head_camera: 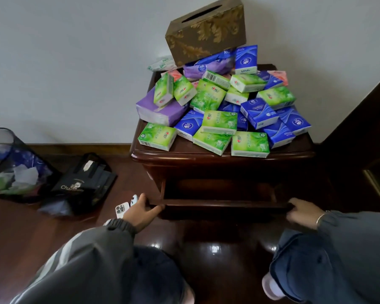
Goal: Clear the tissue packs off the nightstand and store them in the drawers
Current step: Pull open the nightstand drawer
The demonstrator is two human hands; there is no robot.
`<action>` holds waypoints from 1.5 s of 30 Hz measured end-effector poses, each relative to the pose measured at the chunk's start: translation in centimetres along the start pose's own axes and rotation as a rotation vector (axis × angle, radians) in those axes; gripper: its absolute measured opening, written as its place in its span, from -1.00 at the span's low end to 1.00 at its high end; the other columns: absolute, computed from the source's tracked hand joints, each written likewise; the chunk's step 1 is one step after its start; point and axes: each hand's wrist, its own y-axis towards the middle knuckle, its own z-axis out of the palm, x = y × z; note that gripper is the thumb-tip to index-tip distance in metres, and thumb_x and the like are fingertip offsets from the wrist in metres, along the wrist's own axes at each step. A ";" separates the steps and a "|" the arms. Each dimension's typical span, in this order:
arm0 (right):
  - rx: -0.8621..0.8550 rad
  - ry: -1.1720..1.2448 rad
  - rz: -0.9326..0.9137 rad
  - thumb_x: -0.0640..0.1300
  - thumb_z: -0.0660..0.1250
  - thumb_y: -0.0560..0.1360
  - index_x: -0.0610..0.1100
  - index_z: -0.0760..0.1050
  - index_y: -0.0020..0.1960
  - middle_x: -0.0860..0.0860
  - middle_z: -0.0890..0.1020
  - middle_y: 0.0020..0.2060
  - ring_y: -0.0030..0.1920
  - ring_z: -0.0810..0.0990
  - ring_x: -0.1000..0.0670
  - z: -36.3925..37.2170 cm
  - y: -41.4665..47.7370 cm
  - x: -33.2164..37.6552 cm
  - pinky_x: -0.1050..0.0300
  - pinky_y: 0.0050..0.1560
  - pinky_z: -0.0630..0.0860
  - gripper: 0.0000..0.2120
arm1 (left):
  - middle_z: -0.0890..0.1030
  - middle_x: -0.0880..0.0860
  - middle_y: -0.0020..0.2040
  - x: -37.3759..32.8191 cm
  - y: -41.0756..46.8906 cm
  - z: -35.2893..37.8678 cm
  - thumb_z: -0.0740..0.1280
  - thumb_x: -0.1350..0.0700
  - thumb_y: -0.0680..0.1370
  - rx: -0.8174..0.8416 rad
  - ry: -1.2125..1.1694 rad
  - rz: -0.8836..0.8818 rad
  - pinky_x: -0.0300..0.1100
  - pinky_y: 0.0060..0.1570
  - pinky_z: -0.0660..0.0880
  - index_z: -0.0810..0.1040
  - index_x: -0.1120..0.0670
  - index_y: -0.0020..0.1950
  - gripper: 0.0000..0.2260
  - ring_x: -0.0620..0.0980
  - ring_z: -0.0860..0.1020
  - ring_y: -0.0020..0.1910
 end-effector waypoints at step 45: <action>-0.422 0.028 -0.733 0.00 0.23 0.55 -0.06 0.59 0.01 0.04 0.67 -0.09 -0.05 0.61 0.01 -0.4 -12.8 7.9 0.07 0.02 0.50 -0.79 | 0.64 0.02 -0.23 -8.1 -9.4 -2.6 0.15 -0.10 0.63 -0.246 0.083 0.370 -0.15 -0.21 0.45 0.57 0.07 -0.15 -0.66 0.07 0.62 -0.19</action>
